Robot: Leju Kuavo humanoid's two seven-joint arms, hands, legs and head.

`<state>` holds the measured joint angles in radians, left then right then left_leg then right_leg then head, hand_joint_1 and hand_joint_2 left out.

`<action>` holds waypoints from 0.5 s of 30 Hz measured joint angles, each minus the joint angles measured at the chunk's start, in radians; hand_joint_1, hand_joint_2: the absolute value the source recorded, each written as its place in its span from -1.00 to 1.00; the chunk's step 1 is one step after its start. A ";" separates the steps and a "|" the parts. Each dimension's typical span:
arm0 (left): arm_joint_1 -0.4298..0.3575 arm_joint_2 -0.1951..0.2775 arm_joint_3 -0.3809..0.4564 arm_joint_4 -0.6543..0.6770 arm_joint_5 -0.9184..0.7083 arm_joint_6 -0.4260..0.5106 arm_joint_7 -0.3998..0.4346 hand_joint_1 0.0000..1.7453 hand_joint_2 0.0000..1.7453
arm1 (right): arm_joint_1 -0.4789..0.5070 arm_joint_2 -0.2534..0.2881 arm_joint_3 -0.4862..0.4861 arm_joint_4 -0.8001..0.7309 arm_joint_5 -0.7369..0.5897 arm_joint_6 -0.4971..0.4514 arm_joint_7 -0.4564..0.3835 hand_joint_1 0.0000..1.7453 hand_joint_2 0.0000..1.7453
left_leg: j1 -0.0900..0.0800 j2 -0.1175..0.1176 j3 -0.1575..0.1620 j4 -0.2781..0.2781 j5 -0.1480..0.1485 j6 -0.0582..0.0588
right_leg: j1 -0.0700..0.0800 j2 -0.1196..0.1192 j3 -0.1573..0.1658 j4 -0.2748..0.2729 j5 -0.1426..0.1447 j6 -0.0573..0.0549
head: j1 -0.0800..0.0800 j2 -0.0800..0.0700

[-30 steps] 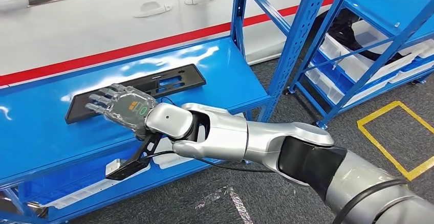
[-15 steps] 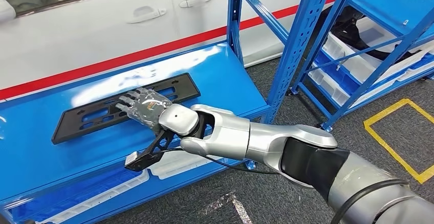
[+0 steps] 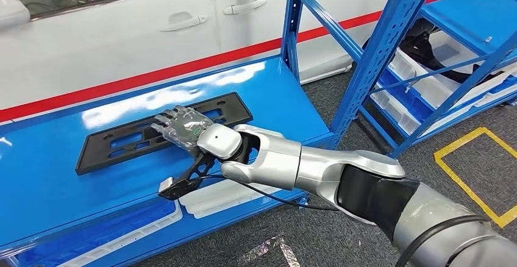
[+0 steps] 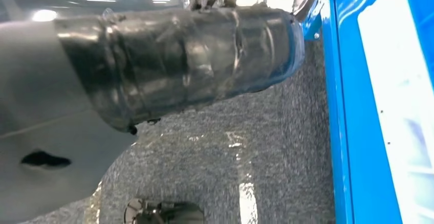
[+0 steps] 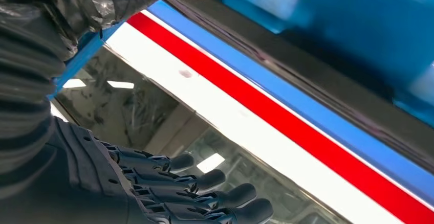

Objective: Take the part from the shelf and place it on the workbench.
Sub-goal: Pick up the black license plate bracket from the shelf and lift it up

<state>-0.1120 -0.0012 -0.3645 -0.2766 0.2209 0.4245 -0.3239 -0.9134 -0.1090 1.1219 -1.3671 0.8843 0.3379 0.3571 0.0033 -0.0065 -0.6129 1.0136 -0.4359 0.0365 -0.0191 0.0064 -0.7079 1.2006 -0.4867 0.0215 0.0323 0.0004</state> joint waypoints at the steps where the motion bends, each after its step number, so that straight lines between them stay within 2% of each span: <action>1: 0.000 -0.001 0.000 0.000 0.000 0.000 0.000 -1.00 -1.00 | -0.001 0.000 0.000 0.002 0.000 0.000 0.000 -1.00 1.00 | 0.001 0.000 -0.002 0.009 -0.007 -0.005 | -0.001 -0.001 0.024 -0.055 0.023 0.001 | 0.000 0.000; 2: 0.000 -0.001 0.000 0.000 0.000 0.000 0.000 -1.00 -1.00 | -0.003 0.000 0.000 0.004 0.000 0.000 0.000 -1.00 1.00 | -0.001 -0.001 -0.006 0.021 -0.015 -0.011 | -0.002 -0.001 0.043 -0.099 0.036 -0.001 | 0.001 0.000; 3: -0.002 0.000 -0.001 0.000 0.000 0.000 0.000 -1.00 -1.00 | -0.003 0.000 0.000 0.005 0.000 -0.001 0.000 -1.00 1.00 | -0.002 -0.001 -0.011 0.029 -0.020 -0.017 | -0.001 -0.001 0.053 -0.121 0.038 -0.005 | 0.001 0.000; 6: -0.004 0.001 -0.004 0.000 0.000 0.000 0.000 -1.00 -1.00 | -0.004 -0.002 0.000 0.011 0.000 -0.002 0.002 -1.00 1.00 | -0.004 0.000 -0.016 0.036 -0.025 -0.026 | 0.001 0.002 0.055 -0.124 0.032 -0.024 | 0.001 0.000; 8: -0.004 0.001 -0.005 0.000 0.000 0.000 0.000 -1.00 -1.00 | -0.004 -0.002 0.000 0.014 -0.002 -0.003 0.010 -1.00 1.00 | -0.002 0.002 -0.027 0.063 -0.044 -0.035 | -0.002 0.002 0.059 -0.127 0.032 -0.035 | 0.001 0.000; 9: -0.004 0.001 -0.006 0.000 0.000 0.000 0.000 -1.00 -1.00 | -0.005 -0.003 0.000 0.015 -0.004 -0.004 0.016 -1.00 1.00 | 0.000 0.002 -0.044 0.102 -0.065 -0.041 | -0.004 0.002 0.062 -0.128 0.032 -0.039 | 0.001 0.000; 11: -0.004 -0.001 -0.010 0.000 0.002 -0.001 0.000 -1.00 -1.00 | -0.001 -0.004 0.000 0.018 -0.005 -0.005 0.033 -1.00 1.00 | 0.003 0.003 -0.101 0.219 -0.115 -0.048 | -0.002 0.002 0.065 -0.128 0.029 -0.044 | 0.001 0.000; 12: -0.003 -0.001 -0.012 0.000 0.003 -0.001 0.000 -1.00 -1.00 | 0.003 -0.006 0.000 0.021 -0.005 -0.005 0.042 -1.00 1.00 | 0.004 0.003 -0.131 0.273 -0.130 -0.049 | 0.000 0.002 0.066 -0.128 0.028 -0.045 | 0.001 0.000; 13: 0.000 -0.001 -0.013 0.000 0.004 -0.001 0.000 -1.00 -1.00 | 0.008 -0.008 0.000 0.024 -0.008 -0.006 0.051 -1.00 1.00 | 0.004 0.003 -0.149 0.300 -0.129 -0.048 | 0.002 0.003 0.068 -0.128 0.027 -0.046 | 0.001 0.000; 14: 0.002 -0.001 -0.014 0.000 0.006 -0.001 0.000 -1.00 -1.00 | 0.013 -0.010 -0.001 0.028 -0.013 -0.006 0.059 -1.00 1.00 | 0.003 0.002 -0.149 0.290 -0.110 -0.045 | 0.003 0.003 0.070 -0.128 0.026 -0.047 | 0.001 0.000; 15: 0.003 -0.001 -0.015 0.000 0.008 -0.001 0.000 -1.00 -1.00 | 0.017 -0.012 -0.003 0.032 -0.020 -0.006 0.068 -1.00 1.00 | 0.002 0.002 -0.133 0.247 -0.077 -0.038 | 0.005 0.005 0.073 -0.128 0.024 -0.047 | 0.001 0.000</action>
<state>-0.1085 -0.0021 -0.3796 -0.2762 0.2289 0.4232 -0.3237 -0.8964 -0.1208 1.1192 -1.3353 0.8644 0.3314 0.4248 0.0053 -0.0042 -0.7458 1.2605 -0.5128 -0.0020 -0.0139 0.0112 -0.6350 1.0724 -0.4625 -0.0258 0.0335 0.0004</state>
